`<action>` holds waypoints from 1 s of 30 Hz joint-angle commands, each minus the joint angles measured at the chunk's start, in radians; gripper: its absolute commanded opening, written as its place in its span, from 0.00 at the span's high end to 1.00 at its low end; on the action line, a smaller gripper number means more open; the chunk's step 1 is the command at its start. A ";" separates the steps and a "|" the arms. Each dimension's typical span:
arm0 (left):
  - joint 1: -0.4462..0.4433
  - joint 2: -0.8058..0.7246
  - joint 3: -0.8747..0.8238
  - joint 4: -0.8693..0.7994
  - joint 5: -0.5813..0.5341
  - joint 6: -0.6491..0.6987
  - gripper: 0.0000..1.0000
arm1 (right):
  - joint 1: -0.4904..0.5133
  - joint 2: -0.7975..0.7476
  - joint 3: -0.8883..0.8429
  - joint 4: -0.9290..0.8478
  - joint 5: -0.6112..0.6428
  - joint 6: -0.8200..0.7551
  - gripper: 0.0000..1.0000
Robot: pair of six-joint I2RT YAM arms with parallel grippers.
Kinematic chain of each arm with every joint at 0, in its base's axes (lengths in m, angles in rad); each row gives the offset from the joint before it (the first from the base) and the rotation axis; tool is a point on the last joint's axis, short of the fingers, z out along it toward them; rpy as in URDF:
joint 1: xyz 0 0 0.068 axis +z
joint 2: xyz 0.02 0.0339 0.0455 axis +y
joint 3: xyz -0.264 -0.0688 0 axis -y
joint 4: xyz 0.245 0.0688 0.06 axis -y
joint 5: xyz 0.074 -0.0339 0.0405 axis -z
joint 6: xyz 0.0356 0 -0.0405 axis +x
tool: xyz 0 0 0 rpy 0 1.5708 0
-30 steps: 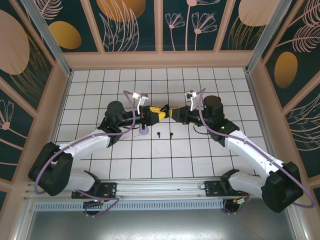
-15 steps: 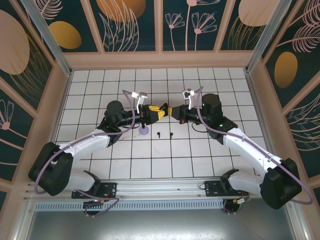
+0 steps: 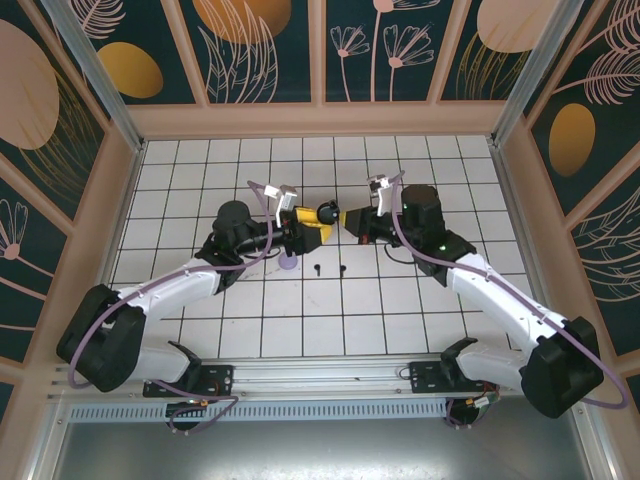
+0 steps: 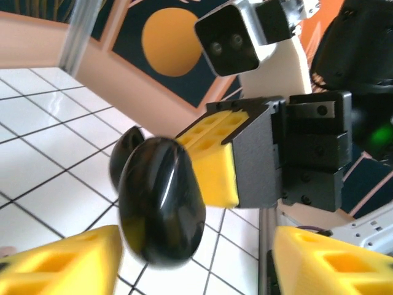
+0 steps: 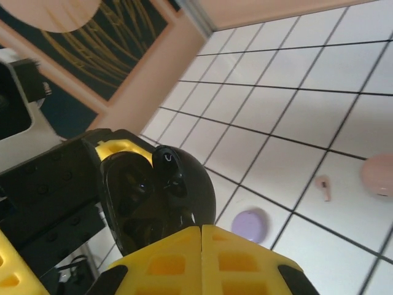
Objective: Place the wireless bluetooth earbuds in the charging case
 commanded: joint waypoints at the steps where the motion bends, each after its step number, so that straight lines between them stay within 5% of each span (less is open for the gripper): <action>1: 0.037 -0.061 0.055 -0.133 -0.041 0.106 0.24 | -0.004 0.016 0.079 -0.131 0.117 -0.092 1.00; 7: 0.076 -0.079 0.207 -0.490 -0.001 0.335 0.14 | -0.004 0.063 0.179 -0.270 0.175 -0.241 1.00; 14: 0.087 0.010 0.424 -0.830 0.046 0.547 0.13 | -0.003 0.128 0.288 -0.378 0.172 -0.387 1.00; 30: 0.132 0.181 0.626 -1.105 0.196 0.725 0.19 | -0.004 0.143 0.285 -0.366 0.057 -0.416 1.00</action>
